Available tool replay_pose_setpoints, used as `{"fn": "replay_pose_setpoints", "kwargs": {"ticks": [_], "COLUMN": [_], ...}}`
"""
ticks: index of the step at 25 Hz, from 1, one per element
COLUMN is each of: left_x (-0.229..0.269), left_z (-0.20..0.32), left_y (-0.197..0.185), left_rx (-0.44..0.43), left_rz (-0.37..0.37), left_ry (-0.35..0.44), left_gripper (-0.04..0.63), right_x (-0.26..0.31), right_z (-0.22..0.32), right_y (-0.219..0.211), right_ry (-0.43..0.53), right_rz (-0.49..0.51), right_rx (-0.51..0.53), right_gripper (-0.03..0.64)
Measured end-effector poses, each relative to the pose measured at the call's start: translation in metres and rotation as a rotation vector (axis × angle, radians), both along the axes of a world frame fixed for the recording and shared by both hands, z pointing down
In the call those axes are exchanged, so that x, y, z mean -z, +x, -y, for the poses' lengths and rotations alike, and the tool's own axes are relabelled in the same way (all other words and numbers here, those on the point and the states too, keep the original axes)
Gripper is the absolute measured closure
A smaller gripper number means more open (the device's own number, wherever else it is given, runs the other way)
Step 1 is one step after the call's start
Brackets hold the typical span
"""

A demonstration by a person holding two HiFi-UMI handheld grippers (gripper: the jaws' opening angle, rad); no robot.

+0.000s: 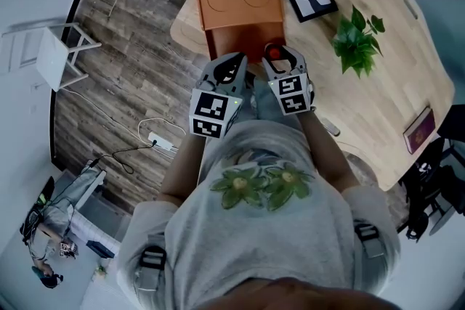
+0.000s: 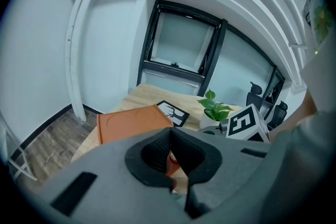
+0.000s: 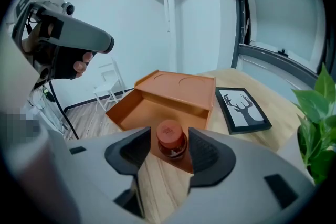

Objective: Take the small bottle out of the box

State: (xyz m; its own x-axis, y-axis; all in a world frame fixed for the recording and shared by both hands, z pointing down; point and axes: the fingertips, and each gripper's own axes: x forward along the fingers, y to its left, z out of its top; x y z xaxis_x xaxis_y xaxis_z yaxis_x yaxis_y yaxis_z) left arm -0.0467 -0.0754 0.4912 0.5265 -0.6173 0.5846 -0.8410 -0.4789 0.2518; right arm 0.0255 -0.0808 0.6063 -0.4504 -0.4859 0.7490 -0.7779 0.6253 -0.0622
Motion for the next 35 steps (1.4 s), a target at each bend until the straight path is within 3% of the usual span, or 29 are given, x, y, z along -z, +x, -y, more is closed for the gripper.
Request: {"fn": "replay_pose_setpoints", "kwargs": {"ticks": [35], "left_x": [0.000], "left_z": [0.006], "left_y": [-0.002], "left_rx": [0.017], "left_rz": [0.002], "left_ry": [-0.009], "left_gripper": [0.588], "right_x": [-0.029], "right_z": [0.007], "right_y": [-0.001], "right_ry": [-0.001], "right_rz": [-0.067], "right_rx": [0.022], "right_gripper": [0.405]}}
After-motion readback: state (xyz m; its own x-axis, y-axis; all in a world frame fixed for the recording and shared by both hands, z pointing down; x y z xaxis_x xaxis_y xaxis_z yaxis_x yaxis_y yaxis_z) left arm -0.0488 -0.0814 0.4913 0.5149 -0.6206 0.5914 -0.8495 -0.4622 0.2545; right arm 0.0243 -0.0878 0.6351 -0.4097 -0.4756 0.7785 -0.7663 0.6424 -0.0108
